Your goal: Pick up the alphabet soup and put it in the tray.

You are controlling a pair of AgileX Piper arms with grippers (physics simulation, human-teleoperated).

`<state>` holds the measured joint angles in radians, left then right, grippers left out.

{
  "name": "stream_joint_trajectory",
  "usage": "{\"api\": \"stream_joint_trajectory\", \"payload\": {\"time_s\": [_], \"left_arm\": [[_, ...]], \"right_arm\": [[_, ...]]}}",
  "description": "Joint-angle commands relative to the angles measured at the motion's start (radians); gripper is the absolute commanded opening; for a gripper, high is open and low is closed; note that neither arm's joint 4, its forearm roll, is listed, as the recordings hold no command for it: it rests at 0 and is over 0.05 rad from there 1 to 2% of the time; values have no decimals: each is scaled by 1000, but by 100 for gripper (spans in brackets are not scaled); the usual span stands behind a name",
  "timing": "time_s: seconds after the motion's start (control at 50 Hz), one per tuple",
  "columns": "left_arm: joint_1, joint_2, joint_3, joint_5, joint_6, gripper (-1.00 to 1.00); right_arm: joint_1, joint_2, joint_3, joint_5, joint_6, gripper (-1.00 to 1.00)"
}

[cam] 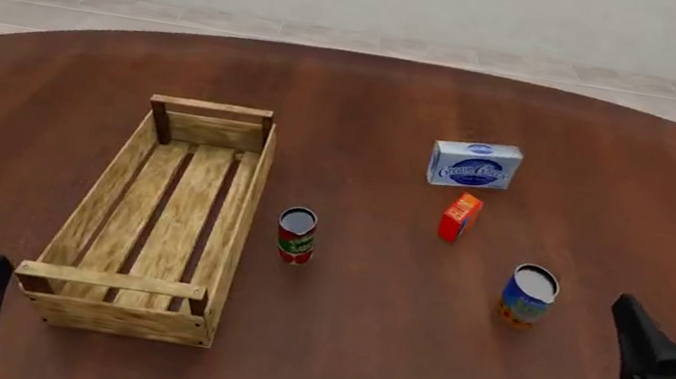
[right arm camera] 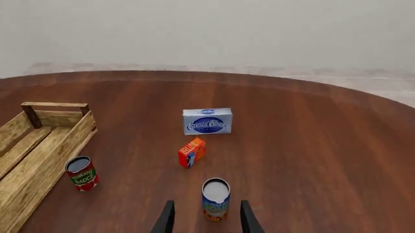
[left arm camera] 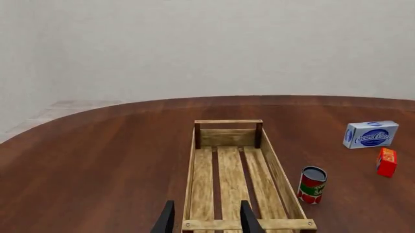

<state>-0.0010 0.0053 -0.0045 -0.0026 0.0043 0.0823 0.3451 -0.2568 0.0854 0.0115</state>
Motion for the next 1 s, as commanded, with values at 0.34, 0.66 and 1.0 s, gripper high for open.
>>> {"api": "stream_joint_trajectory", "payload": {"time_s": [0.34,0.66,1.0], "left_arm": [[0,-1,-2,5,0,100],[0,-2,-1,2,1,100],[0,-3,0,3,0,100]], "right_arm": [[75,314,-346,250,-92,100],[53,467,-492,393,-103,100],[42,613,-554,474,-87,100]]}}
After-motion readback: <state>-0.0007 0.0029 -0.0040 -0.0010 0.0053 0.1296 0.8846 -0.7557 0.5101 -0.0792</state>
